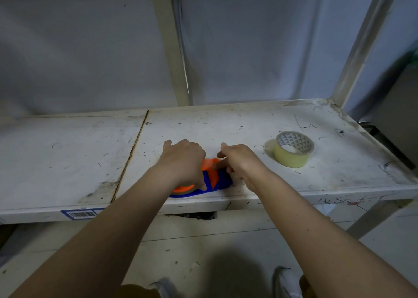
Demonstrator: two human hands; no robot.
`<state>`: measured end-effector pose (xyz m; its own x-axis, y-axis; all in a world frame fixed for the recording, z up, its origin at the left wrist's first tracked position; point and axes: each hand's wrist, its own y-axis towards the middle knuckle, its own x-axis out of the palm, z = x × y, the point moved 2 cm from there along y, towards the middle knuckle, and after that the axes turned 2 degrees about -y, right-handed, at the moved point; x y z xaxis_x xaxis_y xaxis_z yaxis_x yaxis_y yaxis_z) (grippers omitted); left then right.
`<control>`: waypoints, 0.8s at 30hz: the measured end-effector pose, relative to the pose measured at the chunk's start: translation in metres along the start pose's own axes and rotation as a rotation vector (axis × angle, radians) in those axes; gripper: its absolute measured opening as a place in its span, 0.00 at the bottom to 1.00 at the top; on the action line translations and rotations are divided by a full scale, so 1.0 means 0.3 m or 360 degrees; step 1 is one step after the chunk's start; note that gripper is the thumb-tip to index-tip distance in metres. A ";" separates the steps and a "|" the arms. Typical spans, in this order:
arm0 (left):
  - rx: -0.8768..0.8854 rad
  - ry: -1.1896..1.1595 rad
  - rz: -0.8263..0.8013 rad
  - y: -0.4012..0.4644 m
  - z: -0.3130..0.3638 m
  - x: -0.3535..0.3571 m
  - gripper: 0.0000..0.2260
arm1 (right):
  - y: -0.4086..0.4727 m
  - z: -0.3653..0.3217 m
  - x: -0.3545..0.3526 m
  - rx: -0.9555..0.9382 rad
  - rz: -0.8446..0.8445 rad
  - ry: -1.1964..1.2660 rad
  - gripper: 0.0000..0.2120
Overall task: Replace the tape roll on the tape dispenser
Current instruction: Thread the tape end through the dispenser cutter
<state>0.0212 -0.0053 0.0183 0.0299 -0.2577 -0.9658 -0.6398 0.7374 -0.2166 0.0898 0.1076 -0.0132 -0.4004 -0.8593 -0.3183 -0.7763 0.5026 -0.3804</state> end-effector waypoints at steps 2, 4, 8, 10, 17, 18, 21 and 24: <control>0.0004 -0.0005 0.0007 -0.001 0.001 0.000 0.25 | -0.008 -0.008 0.007 0.0035 -0.0060 -0.0002 0.22; 0.0001 -0.0019 0.0001 -0.001 0.001 -0.002 0.25 | -0.019 -0.013 0.009 0.0017 -0.0081 -0.0011 0.20; -0.0006 -0.0035 0.0002 -0.001 0.003 -0.002 0.27 | -0.044 -0.032 0.007 0.0005 -0.0120 -0.0046 0.11; -0.0008 -0.0042 0.0017 -0.001 0.002 -0.001 0.25 | -0.052 -0.037 0.013 0.0055 -0.0212 -0.0076 0.09; -0.0076 -0.0002 -0.0044 -0.003 0.012 -0.006 0.23 | -0.036 -0.023 0.020 -0.0055 -0.0181 -0.0120 0.05; -0.0100 -0.0001 -0.0070 -0.001 0.016 -0.008 0.23 | -0.030 -0.021 0.019 -0.0055 -0.0184 -0.0166 0.06; -0.0147 -0.0013 -0.0132 0.004 0.025 -0.014 0.21 | -0.013 -0.015 0.010 -0.0015 -0.0188 -0.0263 0.07; -0.0161 0.0012 -0.0169 0.002 0.027 -0.013 0.25 | -0.001 -0.001 -0.005 0.0005 -0.0214 -0.0311 0.06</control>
<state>0.0271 0.0012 0.0207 0.0960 -0.3355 -0.9371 -0.7073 0.6394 -0.3014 0.0904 0.1087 -0.0124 -0.1912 -0.8841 -0.4264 -0.8148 0.3852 -0.4332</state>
